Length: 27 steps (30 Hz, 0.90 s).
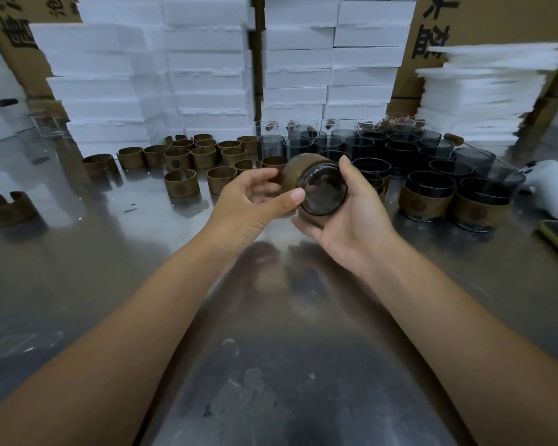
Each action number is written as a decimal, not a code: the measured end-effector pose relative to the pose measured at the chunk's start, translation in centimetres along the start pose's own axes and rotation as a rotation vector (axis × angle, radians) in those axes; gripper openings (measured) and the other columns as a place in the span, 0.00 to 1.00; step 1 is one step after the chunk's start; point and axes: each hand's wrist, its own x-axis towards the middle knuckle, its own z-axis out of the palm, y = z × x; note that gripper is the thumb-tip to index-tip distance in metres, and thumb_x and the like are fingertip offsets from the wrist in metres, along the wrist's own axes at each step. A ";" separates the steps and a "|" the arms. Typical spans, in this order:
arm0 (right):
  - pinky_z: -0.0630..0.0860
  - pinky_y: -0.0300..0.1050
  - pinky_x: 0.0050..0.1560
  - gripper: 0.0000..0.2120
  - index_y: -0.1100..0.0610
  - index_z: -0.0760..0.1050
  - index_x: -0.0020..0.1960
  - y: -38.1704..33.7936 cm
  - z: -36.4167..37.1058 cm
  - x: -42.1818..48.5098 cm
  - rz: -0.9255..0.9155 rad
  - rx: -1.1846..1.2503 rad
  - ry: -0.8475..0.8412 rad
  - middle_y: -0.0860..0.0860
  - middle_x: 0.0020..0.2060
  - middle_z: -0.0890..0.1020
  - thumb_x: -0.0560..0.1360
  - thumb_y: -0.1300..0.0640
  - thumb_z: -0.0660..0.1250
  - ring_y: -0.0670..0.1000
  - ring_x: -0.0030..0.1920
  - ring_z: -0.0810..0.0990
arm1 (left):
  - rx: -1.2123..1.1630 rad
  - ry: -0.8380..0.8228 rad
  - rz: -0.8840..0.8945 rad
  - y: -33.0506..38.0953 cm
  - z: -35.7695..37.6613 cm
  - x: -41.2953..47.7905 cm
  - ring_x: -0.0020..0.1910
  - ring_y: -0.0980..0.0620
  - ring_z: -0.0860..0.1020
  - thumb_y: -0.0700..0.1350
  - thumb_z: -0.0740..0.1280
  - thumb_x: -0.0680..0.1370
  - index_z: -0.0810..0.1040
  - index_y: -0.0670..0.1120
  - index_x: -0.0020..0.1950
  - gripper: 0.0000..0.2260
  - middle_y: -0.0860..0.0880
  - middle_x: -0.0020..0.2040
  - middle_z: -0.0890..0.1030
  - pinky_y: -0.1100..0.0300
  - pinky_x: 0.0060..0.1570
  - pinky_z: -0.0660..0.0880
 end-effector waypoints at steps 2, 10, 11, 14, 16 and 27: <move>0.77 0.48 0.51 0.20 0.56 0.75 0.62 0.0 0.1 -0.1 -0.041 0.018 -0.016 0.56 0.56 0.82 0.80 0.44 0.57 0.54 0.58 0.80 | 0.045 -0.061 -0.051 -0.1 -0.2 -0.1 0.48 0.59 0.82 0.58 0.73 0.60 0.74 0.46 0.65 0.36 0.52 0.49 0.85 0.58 0.54 0.77; 0.70 0.48 0.59 0.18 0.38 0.69 0.66 0.4 0.2 0.1 -0.236 -0.207 -0.061 0.48 0.62 0.79 0.78 0.52 0.62 0.49 0.61 0.77 | -0.080 -0.198 -0.019 0.1 -0.3 -0.4 0.55 0.50 0.82 0.52 0.68 0.71 0.71 0.47 0.70 0.28 0.47 0.56 0.83 0.62 0.52 0.77; 0.71 0.47 0.58 0.18 0.37 0.69 0.64 0.5 0.2 0.0 -0.256 -0.250 -0.083 0.48 0.60 0.80 0.78 0.54 0.63 0.48 0.59 0.79 | -0.104 -0.190 -0.023 0.2 -0.3 -0.4 0.54 0.50 0.82 0.53 0.67 0.71 0.73 0.47 0.68 0.27 0.47 0.56 0.83 0.62 0.51 0.77; 0.73 0.41 0.48 0.19 0.37 0.72 0.60 0.6 0.2 -0.2 -0.286 -0.265 -0.140 0.51 0.59 0.80 0.77 0.59 0.63 0.46 0.51 0.81 | -0.194 -0.150 -0.032 0.5 -0.3 -0.4 0.50 0.51 0.82 0.53 0.65 0.71 0.75 0.45 0.65 0.25 0.47 0.54 0.83 0.63 0.47 0.77; 0.75 0.39 0.43 0.17 0.38 0.74 0.58 0.5 0.2 -0.2 -0.290 -0.243 -0.130 0.52 0.59 0.80 0.78 0.59 0.63 0.46 0.49 0.81 | -0.202 -0.158 -0.026 0.5 -0.3 -0.4 0.51 0.51 0.82 0.51 0.66 0.71 0.75 0.46 0.65 0.23 0.47 0.53 0.83 0.64 0.46 0.77; 0.78 0.40 0.41 0.10 0.44 0.75 0.55 0.6 0.0 0.2 -0.314 -0.270 0.010 0.44 0.43 0.84 0.75 0.55 0.68 0.44 0.43 0.82 | -0.084 -0.142 -0.045 0.2 -0.3 -0.4 0.53 0.53 0.82 0.53 0.69 0.68 0.69 0.49 0.71 0.32 0.48 0.56 0.82 0.58 0.54 0.76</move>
